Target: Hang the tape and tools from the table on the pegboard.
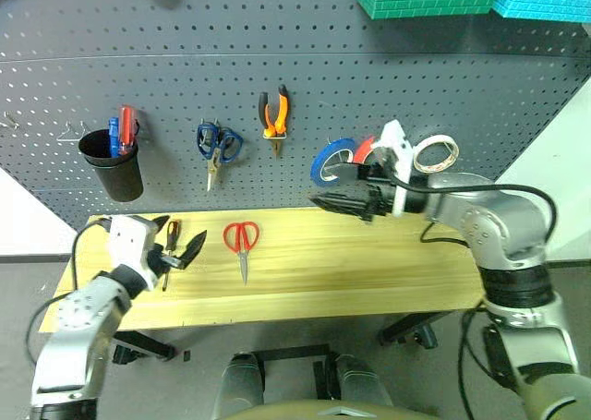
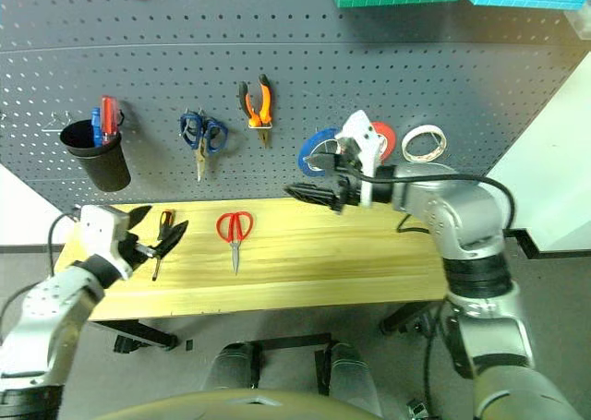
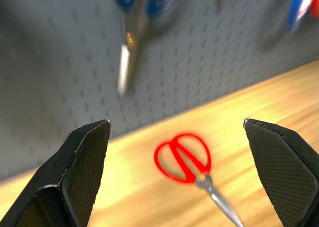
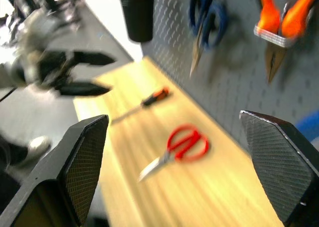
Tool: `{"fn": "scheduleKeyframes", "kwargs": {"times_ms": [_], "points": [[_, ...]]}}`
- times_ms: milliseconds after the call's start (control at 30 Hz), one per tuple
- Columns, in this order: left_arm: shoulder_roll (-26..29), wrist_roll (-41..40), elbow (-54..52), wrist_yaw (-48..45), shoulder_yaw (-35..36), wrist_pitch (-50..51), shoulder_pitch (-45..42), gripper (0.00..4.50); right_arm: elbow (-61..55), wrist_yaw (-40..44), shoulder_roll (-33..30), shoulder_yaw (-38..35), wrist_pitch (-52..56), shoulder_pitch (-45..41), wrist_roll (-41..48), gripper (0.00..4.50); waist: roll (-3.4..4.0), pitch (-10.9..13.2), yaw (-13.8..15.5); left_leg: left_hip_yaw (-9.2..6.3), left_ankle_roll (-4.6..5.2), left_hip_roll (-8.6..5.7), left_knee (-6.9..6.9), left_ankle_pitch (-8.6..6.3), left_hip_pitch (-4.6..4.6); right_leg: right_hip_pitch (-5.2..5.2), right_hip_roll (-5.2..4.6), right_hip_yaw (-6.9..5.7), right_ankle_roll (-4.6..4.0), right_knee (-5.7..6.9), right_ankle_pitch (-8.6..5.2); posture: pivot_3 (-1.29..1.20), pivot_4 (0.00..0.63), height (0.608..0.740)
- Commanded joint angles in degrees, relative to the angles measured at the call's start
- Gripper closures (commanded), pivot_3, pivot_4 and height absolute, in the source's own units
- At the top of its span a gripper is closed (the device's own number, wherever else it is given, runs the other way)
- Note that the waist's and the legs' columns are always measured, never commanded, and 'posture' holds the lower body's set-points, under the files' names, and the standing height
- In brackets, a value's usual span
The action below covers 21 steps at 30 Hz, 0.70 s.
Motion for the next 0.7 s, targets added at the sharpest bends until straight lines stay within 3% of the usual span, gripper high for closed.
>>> {"fn": "scheduleKeyframes", "kwargs": {"times_ms": [33,300,700], "points": [[-1.40,3.78,-2.77,4.69,-4.33,4.94,-0.74,0.00,3.41,9.18,-3.09,2.31,-11.71,2.02,-3.50,0.05,0.00,0.03,-0.16,-0.01,0.00,-0.01,0.01,0.00,0.01,-0.03,0.04,0.05,0.00,0.00,0.00,0.19,0.119,0.740],[-5.25,6.70,4.38,9.45,-9.06,12.79,-8.67,0.00,17.48,20.55,-2.35,5.90,-29.33,-0.12,-9.45,0.05,0.03,0.53,-0.20,-0.22,0.00,-0.18,0.25,-0.01,0.03,-0.06,0.05,0.11,0.02,0.00,-0.01,0.16,0.156,0.740],[-11.77,10.01,12.91,17.13,-11.71,25.84,-18.35,0.00,26.18,25.62,-2.57,9.29,-36.34,-6.41,-16.09,0.05,0.01,3.81,-0.06,-0.25,0.19,-0.21,0.29,0.08,-0.06,-0.19,0.05,0.17,0.01,0.25,-0.02,0.16,0.221,0.740]]}}
